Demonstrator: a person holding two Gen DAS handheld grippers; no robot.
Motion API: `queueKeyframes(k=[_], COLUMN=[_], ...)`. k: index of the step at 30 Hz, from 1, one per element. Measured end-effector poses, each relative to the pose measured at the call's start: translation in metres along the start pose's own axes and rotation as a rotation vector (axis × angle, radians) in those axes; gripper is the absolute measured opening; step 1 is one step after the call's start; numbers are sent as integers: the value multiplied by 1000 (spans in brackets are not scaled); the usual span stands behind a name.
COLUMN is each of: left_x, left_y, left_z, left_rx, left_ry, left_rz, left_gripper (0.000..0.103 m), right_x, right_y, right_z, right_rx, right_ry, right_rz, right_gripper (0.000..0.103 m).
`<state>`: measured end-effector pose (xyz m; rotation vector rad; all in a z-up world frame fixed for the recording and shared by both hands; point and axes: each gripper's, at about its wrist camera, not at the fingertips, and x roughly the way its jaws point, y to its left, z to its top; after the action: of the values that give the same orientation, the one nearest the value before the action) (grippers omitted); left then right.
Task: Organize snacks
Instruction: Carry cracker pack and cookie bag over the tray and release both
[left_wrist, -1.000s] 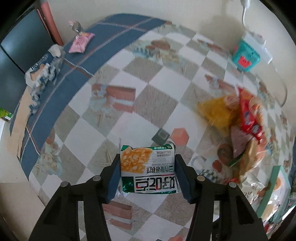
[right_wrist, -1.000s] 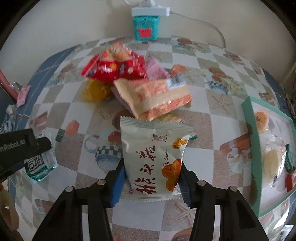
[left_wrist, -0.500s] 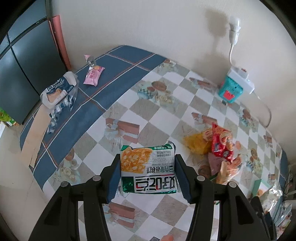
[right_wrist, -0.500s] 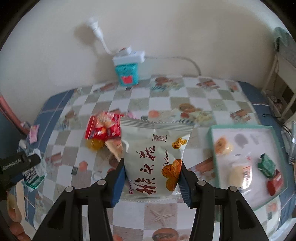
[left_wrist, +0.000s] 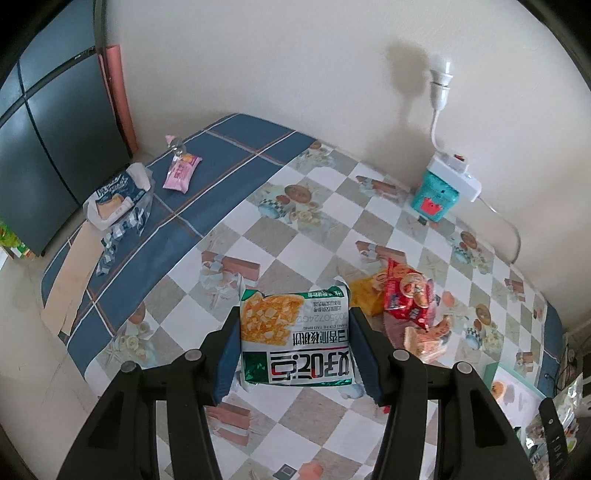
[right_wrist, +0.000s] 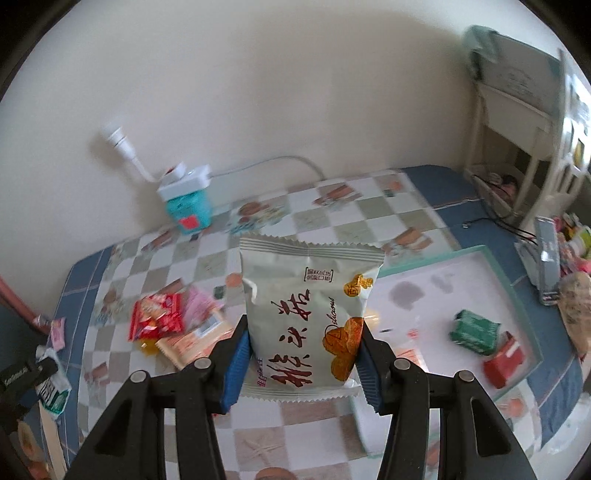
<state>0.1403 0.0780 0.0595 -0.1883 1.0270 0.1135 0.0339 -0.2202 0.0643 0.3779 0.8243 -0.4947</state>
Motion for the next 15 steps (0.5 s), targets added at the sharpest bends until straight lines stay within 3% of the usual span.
queueKeyframes(k=[15], left_x=[-25], left_y=[-84], left_z=[-24], left_rx=[144], left_ry=[-18], left_rz=[-92], left_gripper=[57], right_x=[-10], right_y=[-103], right_z=[18], right_rx=[182], right_ry=[-24], right_rz=[-80], right_gripper=[54])
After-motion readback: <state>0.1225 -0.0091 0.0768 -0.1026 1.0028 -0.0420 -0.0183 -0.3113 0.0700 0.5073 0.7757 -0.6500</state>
